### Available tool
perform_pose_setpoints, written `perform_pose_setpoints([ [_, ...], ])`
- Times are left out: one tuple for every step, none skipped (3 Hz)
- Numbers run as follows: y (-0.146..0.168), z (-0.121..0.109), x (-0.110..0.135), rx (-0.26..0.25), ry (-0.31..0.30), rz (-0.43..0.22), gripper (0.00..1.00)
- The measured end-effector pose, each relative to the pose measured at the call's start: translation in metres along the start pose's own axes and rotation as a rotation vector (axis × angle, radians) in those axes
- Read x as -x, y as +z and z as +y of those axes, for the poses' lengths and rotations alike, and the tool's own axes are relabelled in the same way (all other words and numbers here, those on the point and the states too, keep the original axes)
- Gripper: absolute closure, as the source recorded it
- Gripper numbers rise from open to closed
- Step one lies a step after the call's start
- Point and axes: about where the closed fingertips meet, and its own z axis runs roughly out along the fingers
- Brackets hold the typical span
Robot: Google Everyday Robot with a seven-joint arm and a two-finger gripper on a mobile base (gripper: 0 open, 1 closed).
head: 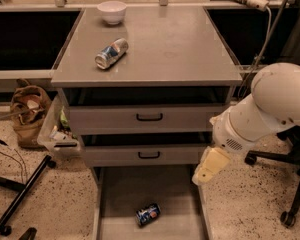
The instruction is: Pick pepsi can from bottom drawer and place on counter
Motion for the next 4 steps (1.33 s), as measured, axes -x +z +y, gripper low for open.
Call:
perform_pose_setpoints([
  [0.015, 0.004, 0.004, -0.020, -0.008, -0.014, 0.00],
  [0.078, 0.021, 0.004, -0.013, -0.008, -0.004, 0.00],
  [0.151, 0.038, -0.008, -0.026, -0.013, 0.035, 0.00],
  [0.207, 0.048, -0.012, -0.061, -0.069, 0.050, 0.00],
])
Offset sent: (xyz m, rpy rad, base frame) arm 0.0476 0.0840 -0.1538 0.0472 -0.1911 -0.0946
